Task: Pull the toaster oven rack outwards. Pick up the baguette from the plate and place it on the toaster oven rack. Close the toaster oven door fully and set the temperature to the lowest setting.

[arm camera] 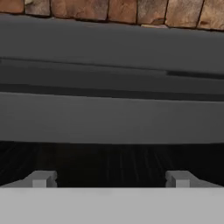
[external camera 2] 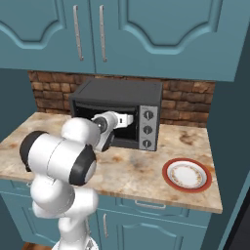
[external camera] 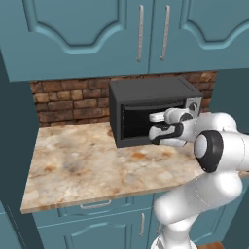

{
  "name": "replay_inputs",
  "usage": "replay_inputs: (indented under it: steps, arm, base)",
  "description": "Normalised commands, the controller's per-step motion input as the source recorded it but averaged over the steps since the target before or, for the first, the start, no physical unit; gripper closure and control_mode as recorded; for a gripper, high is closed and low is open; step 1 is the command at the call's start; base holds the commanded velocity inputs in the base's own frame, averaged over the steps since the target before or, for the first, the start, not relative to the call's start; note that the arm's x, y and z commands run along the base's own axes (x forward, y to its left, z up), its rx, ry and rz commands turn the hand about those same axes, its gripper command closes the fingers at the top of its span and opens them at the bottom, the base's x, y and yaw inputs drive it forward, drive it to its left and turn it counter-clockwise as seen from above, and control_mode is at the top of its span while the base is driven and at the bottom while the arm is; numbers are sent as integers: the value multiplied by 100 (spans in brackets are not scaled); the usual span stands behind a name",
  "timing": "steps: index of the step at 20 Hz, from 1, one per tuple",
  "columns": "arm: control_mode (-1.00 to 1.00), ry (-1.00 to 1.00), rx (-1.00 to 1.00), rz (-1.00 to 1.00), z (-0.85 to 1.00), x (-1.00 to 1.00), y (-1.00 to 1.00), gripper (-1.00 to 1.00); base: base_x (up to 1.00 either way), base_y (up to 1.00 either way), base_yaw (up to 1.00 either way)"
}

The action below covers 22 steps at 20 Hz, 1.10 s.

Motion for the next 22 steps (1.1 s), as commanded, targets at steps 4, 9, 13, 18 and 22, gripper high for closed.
replay_inputs:
  steps: [4, 9, 13, 18, 22]
  arm:
    - [-100, 0, 0, 0, 46, -49, -1, -100]
    - [-100, 10, 0, 4, 48, -62, -9, -100]
    - [-100, 13, 0, 3, 56, -7, -50, -100]
    - [-100, 15, 1, 0, 61, 0, -83, -100]
    - [-100, 6, 4, 0, 11, -8, -78, -100]
  base:
    - [0, 0, 0]
    - [0, 0, 0]
    - [0, 0, 0]
    - [0, 0, 0]
    - [0, 0, 0]
